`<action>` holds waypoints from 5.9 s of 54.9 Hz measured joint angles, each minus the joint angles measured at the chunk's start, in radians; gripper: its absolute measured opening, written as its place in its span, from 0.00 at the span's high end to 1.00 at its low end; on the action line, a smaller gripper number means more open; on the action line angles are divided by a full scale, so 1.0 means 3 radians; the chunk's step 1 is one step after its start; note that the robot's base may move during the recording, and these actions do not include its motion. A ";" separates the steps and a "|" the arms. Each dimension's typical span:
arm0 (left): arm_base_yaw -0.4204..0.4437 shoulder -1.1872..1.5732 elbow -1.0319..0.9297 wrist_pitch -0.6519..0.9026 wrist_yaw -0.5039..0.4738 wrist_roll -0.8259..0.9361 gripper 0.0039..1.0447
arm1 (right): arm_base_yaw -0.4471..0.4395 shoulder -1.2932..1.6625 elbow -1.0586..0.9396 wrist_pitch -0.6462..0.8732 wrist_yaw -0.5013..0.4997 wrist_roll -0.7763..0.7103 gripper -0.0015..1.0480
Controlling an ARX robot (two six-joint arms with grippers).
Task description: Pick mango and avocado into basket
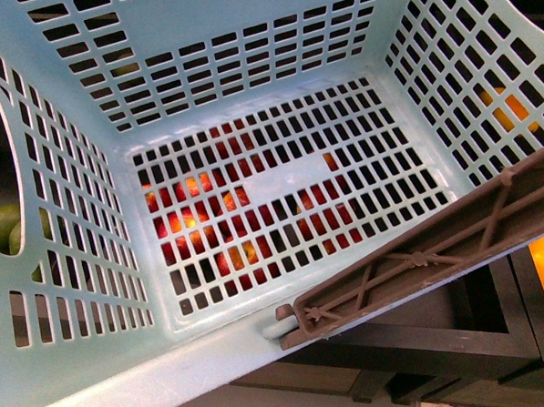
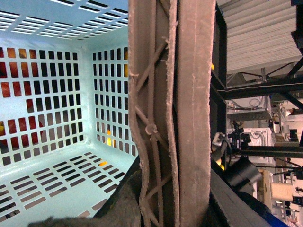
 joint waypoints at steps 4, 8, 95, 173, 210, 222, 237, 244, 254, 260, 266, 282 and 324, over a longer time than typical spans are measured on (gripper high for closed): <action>0.0000 0.0000 0.0000 0.0001 -0.0001 0.0000 0.82 | 0.0058 -0.0501 -0.0117 -0.0175 -0.0057 0.0008 0.41; 0.0000 0.0000 0.0000 0.0001 -0.0004 0.0001 0.82 | 0.0214 -0.1001 -0.0145 -0.0309 -0.0065 0.0066 0.41; 0.0005 0.0027 0.0003 -0.0006 -0.0022 0.0020 0.82 | 0.2542 -0.2017 -0.0657 -0.0292 0.1193 0.0938 0.08; 0.0000 0.0027 0.0003 -0.0006 -0.0009 0.0009 0.82 | 0.1882 -0.3806 -0.2660 0.1119 0.0917 -0.0022 0.23; -0.0005 0.0027 0.0006 -0.0006 -0.0018 0.0009 0.82 | 0.1874 -0.3812 -0.2674 0.1111 0.0919 -0.0022 0.08; 0.0005 0.0027 0.0006 -0.0006 0.0004 0.0000 0.82 | 0.1874 -0.3816 -0.2678 0.1110 0.0918 -0.0022 0.08; 0.0001 0.0027 0.0010 -0.0006 -0.0008 0.0005 0.82 | 0.1874 -0.3813 -0.2678 0.1110 0.0910 -0.0022 0.08; 0.0001 0.0027 0.0010 -0.0006 -0.0018 0.0022 0.82 | 0.1874 -0.3812 -0.2678 0.1110 0.0910 -0.0022 0.08; 0.0003 0.0027 0.0010 -0.0006 -0.0005 0.0020 0.82 | 0.1874 -0.3811 -0.2678 0.1110 0.0913 -0.0022 0.08; 0.0003 0.0027 0.0011 -0.0006 0.0003 0.0009 0.82 | 0.1874 -0.3811 -0.2679 0.1109 0.0912 -0.0022 0.08; 0.0003 0.0027 0.0011 -0.0006 0.0001 0.0003 0.82 | 0.1874 -0.3811 -0.2678 0.1109 0.0909 -0.0022 0.08; 0.0003 0.0027 0.0011 -0.0008 -0.0008 0.0008 0.82 | 0.1874 -0.3811 -0.2683 0.1109 0.0909 -0.0022 0.08; -0.0003 0.0028 0.0011 -0.0006 0.0032 -0.0001 0.82 | 0.0853 -0.2626 -0.1759 -0.0884 0.1681 0.1203 0.08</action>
